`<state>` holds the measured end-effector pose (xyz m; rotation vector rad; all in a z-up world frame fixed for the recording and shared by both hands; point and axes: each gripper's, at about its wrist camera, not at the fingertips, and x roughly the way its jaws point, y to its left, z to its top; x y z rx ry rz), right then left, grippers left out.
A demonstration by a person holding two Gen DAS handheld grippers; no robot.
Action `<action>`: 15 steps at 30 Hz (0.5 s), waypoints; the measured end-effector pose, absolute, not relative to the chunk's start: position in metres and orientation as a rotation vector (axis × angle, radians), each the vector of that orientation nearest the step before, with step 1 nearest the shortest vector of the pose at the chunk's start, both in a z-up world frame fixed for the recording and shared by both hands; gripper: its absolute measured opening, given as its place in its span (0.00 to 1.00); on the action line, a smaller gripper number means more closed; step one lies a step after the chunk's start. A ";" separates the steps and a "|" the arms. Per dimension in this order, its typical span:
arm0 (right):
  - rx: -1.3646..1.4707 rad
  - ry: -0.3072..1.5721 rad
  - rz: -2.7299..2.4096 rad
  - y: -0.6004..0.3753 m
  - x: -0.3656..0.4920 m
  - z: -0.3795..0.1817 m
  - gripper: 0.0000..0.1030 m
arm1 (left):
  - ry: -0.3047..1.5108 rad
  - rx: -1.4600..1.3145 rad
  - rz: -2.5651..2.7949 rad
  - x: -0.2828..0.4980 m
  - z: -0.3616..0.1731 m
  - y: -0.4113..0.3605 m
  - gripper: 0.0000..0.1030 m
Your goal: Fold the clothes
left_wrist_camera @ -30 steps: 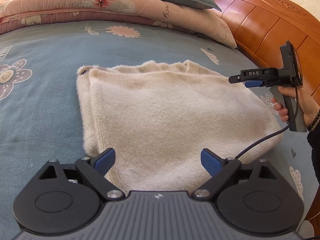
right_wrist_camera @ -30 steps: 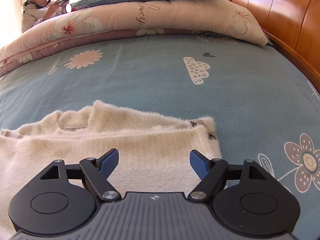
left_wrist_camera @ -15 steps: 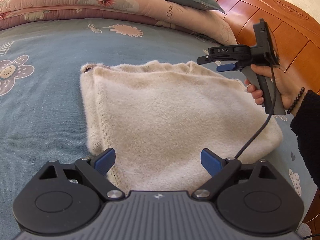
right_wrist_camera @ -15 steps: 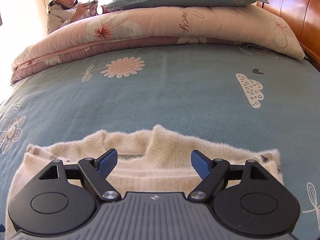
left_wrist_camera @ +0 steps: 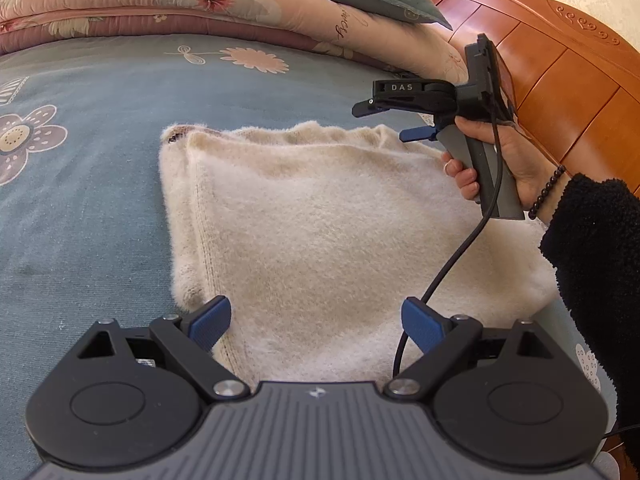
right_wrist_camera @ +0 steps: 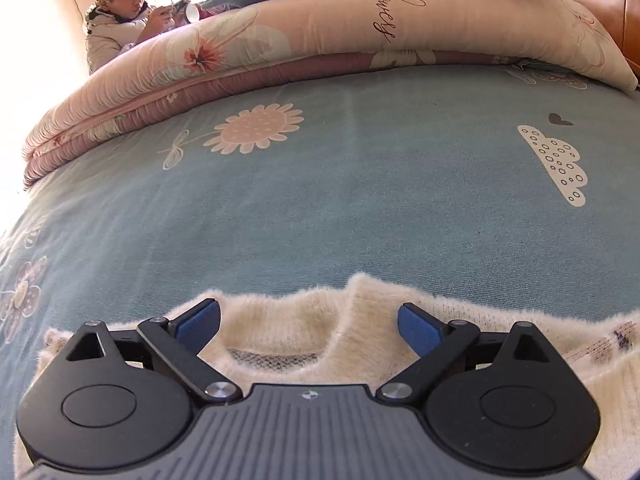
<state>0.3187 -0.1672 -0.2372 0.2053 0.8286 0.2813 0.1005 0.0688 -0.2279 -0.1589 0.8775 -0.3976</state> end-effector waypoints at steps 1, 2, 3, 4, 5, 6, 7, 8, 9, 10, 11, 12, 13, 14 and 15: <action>0.220 0.816 0.300 -0.166 0.316 -0.234 0.95 | 0.878 -0.157 -0.397 0.100 -0.228 0.068 0.89; 0.213 0.815 0.308 -0.164 0.316 -0.233 0.95 | 0.878 -0.155 -0.397 0.100 -0.228 0.068 0.89; 0.189 0.824 0.303 -0.159 0.318 -0.235 0.95 | 0.878 -0.153 -0.396 0.100 -0.228 0.068 0.89; 0.166 0.840 0.289 -0.156 0.321 -0.241 0.95 | 0.879 -0.152 -0.396 0.100 -0.228 0.067 0.89; 0.146 0.856 0.276 -0.153 0.324 -0.247 0.95 | 0.878 -0.154 -0.398 0.099 -0.227 0.068 0.89; 0.136 0.873 0.275 -0.153 0.328 -0.256 0.95 | 0.878 -0.156 -0.399 0.099 -0.227 0.069 0.89; 0.125 0.880 0.269 -0.152 0.329 -0.263 0.96 | 0.878 -0.162 -0.399 0.099 -0.227 0.070 0.89; 0.126 0.873 0.263 -0.151 0.328 -0.261 0.97 | 0.879 -0.166 -0.397 0.099 -0.227 0.071 0.89; 0.127 0.866 0.257 -0.149 0.327 -0.260 0.97 | 0.879 -0.169 -0.394 0.100 -0.227 0.072 0.89; 0.130 0.859 0.252 -0.148 0.327 -0.258 0.96 | 0.880 -0.172 -0.389 0.099 -0.226 0.073 0.89; 0.146 0.849 0.258 -0.147 0.326 -0.254 0.96 | 0.880 -0.174 -0.385 0.099 -0.226 0.073 0.89; 0.165 0.836 0.275 -0.146 0.324 -0.249 0.95 | 0.880 -0.175 -0.382 0.099 -0.226 0.073 0.89; 0.186 0.827 0.295 -0.146 0.323 -0.245 0.95 | 0.879 -0.176 -0.380 0.099 -0.226 0.074 0.89; 0.201 0.824 0.317 -0.144 0.322 -0.243 0.95 | 0.879 -0.175 -0.383 0.099 -0.226 0.073 0.89; 0.200 0.829 0.336 -0.141 0.321 -0.243 0.95 | 0.878 -0.174 -0.385 0.099 -0.226 0.073 0.89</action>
